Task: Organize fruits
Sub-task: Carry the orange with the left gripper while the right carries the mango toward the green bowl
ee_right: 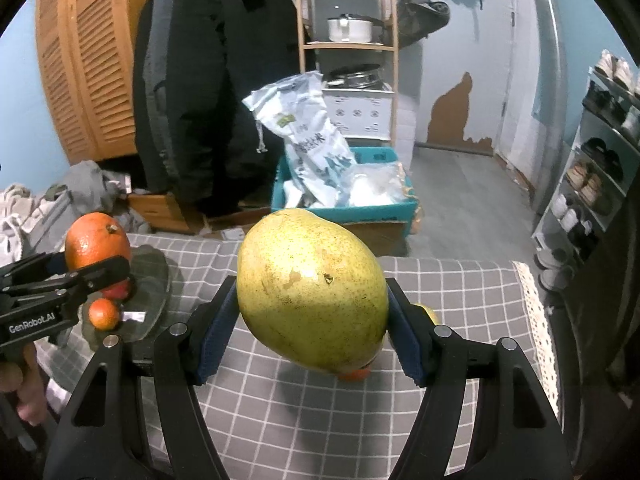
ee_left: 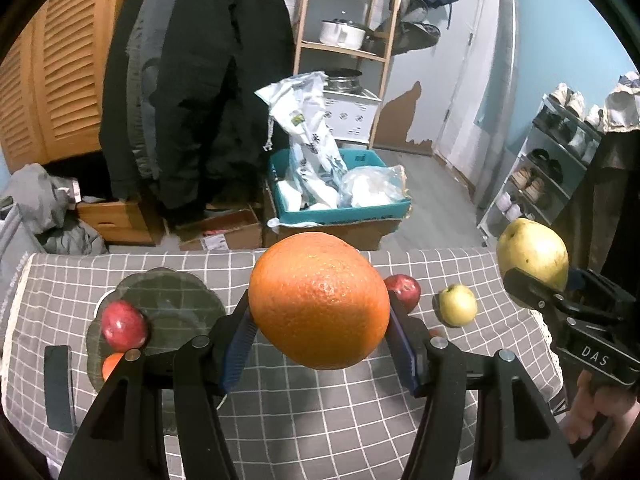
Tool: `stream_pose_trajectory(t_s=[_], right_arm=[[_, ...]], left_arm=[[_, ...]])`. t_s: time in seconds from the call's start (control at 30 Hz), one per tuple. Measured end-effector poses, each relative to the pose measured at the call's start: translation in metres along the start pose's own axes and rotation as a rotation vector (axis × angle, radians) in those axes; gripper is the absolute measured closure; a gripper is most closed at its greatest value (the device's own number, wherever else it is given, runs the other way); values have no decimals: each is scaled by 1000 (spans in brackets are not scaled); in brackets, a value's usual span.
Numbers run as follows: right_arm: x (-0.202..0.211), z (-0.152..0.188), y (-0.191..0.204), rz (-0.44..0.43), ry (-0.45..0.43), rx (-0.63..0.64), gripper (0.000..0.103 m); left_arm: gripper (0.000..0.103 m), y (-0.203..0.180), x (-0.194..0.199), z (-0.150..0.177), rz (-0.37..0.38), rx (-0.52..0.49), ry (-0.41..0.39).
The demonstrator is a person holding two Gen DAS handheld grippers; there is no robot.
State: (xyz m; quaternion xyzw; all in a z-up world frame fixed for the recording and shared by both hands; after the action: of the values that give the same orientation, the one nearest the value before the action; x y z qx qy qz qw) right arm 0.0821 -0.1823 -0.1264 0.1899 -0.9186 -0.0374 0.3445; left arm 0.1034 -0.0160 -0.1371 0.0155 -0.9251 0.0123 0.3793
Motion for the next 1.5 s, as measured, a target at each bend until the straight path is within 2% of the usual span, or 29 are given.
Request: stream_pose_trajectory(t_s=[0.4, 0.9, 1.5], right_arm=[[-29, -8, 36, -65, 28, 21, 32], [-80, -16, 94, -160, 85, 70, 32], [-159, 1, 157, -261, 208, 104, 32]], left_arm=[[41, 45, -5, 4, -60, 57, 10], [41, 110, -25, 20, -137, 157, 64], [41, 176, -85, 68, -200, 251, 246]])
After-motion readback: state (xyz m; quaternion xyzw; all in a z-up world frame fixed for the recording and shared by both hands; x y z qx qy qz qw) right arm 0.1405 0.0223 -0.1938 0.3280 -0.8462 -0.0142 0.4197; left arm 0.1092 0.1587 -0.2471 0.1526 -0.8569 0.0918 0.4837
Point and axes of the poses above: each gripper's, at about its wrist camera, not at the fingertips, and x roughly against the way its jaws point, y to its left, z to its underside, the point moved 7 cm from there along -x, roughly the way its jaws point, and after that the axes turned 12 degrees about -z, right-handed, at the moved point
